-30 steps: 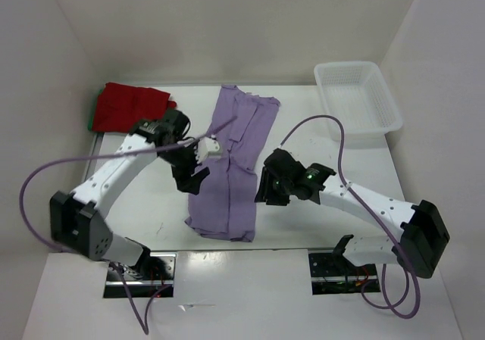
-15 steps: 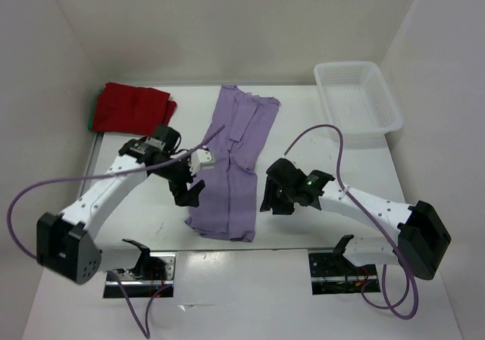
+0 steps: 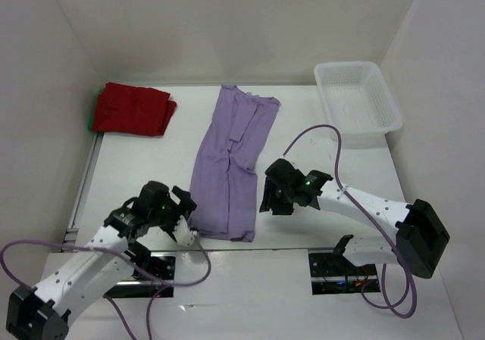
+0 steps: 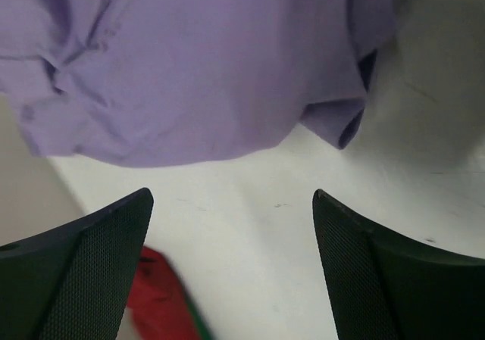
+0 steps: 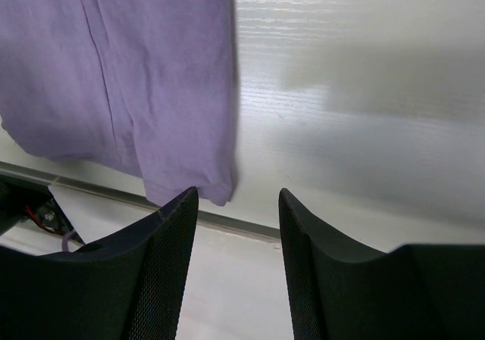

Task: Fold and stack the t-shirts
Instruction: Rotate the tshirt 90 degrees

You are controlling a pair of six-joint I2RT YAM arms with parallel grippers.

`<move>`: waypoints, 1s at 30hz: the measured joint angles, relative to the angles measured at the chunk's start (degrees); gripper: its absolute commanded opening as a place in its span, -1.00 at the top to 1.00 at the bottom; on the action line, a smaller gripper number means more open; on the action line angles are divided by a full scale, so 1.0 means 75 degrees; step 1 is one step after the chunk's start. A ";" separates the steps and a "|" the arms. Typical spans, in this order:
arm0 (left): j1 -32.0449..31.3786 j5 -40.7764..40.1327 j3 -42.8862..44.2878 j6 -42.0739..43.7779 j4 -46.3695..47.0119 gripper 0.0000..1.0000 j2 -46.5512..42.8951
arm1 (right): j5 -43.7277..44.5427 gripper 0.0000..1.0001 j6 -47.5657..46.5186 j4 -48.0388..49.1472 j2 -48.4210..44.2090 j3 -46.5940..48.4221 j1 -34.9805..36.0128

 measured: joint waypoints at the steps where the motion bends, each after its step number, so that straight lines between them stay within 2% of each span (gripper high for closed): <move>1: -0.0006 -0.0070 -0.0463 0.0495 0.0303 -0.83 -0.0408 | 0.0000 -0.05 0.0003 0.0000 0.0000 0.0000 0.0000; 4: -0.0090 -0.0032 -0.1550 0.1716 0.0463 -0.83 -0.2025 | 0.0000 -0.05 0.0012 0.0017 -0.0003 -0.0006 0.0000; 7: -0.0274 0.0140 -0.2197 0.2387 0.0350 -0.70 -0.3748 | 0.0000 -0.05 0.0061 0.0041 -0.0067 -0.0105 0.0000; 10: -0.0510 0.0213 -0.2398 0.2640 0.0443 -0.64 -0.4517 | -0.0023 -0.07 0.0119 0.0047 -0.0149 -0.0239 0.0000; 12: -0.0574 0.0076 -0.2445 0.2789 0.0548 -0.58 -0.4436 | -0.0058 -0.07 0.0146 0.0052 -0.0149 -0.0265 0.0000; 20: -0.0632 -0.0458 -0.2771 0.3244 0.0883 -0.58 -0.4281 | -0.0169 -0.07 0.0096 0.0134 0.0233 -0.0259 0.0003; 25: -0.0676 -0.0391 -0.2652 0.3427 0.1099 -0.60 -0.2567 | -0.0224 -0.10 0.0032 0.0195 0.0460 -0.0248 0.0003; 30: -0.0784 -0.0347 -0.1868 0.3608 0.1376 -0.60 -0.0449 | -0.0245 -0.10 0.0020 0.0283 0.0466 -0.0245 0.0003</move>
